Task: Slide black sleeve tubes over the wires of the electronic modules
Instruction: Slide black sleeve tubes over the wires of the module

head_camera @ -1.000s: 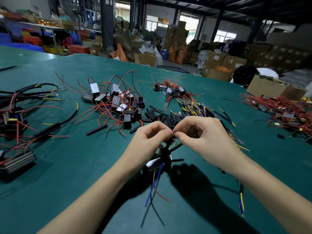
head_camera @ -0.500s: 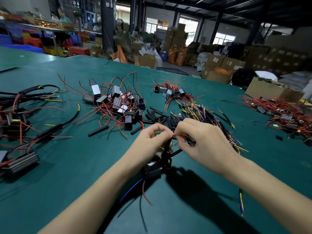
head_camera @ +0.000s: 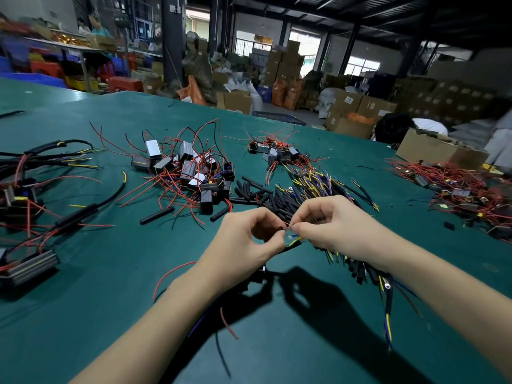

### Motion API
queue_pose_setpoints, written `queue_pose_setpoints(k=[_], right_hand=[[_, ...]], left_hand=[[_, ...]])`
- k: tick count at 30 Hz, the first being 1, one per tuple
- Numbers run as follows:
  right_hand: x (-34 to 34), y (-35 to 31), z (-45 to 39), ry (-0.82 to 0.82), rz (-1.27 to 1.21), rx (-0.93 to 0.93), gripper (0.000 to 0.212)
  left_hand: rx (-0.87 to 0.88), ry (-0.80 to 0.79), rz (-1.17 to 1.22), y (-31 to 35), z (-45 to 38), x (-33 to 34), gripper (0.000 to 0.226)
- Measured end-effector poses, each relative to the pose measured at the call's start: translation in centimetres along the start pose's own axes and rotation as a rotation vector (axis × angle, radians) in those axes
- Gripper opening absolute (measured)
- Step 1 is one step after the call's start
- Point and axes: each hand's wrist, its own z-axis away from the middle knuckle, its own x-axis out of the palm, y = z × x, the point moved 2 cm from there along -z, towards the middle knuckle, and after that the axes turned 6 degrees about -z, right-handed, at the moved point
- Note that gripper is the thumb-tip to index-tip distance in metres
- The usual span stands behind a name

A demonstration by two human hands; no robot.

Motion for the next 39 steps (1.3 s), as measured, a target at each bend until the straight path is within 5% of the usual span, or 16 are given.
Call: queue_pose_setpoints(k=[5, 11, 13, 15, 18, 25, 34, 39], right_hand=[[-0.5, -1.0, 0.4, -0.045, 0.341, -0.166, 0.013], [0.2, -2.4, 1.3, -0.133, 1.335, -0.686, 0.013], [0.4, -2.2, 1.6, -0.125, 1.464, -0.856, 0.015], [0.4, -2.0, 1.7, -0.053, 1.309, -0.775, 0.014], [0.0, -1.5, 1.3, 0.056, 0.774, -0.401, 0.007], [-1.2, -0.9, -0.5, -0.141, 0.099, 0.125, 0.023], [-1.3, -0.3, -1.2, -0.25, 0.023, 0.323, 0.046], [-0.9, -0.9, -1.0, -0.18, 0.294, 0.08, 0.017]], left_hand=[[-0.055, -0.113, 0.007, -0.1, -0.1, -0.1, 0.01], [-0.1, -0.212, 0.072, 0.1, -0.3, -0.4, 0.013], [-0.148, -0.249, 0.162, 0.1, -0.2, -0.4, 0.013], [-0.181, -0.245, 0.215, 0.0, -0.2, -0.2, 0.012], [-0.171, -0.162, 0.173, -0.2, -0.2, 0.2, 0.013], [0.041, -0.015, -0.009, 0.4, 0.1, 0.1, 0.01], [0.22, 0.036, -0.234, 0.8, 0.0, -0.5, 0.003], [0.219, -0.004, -0.267, 0.6, 0.0, -0.4, 0.008]])
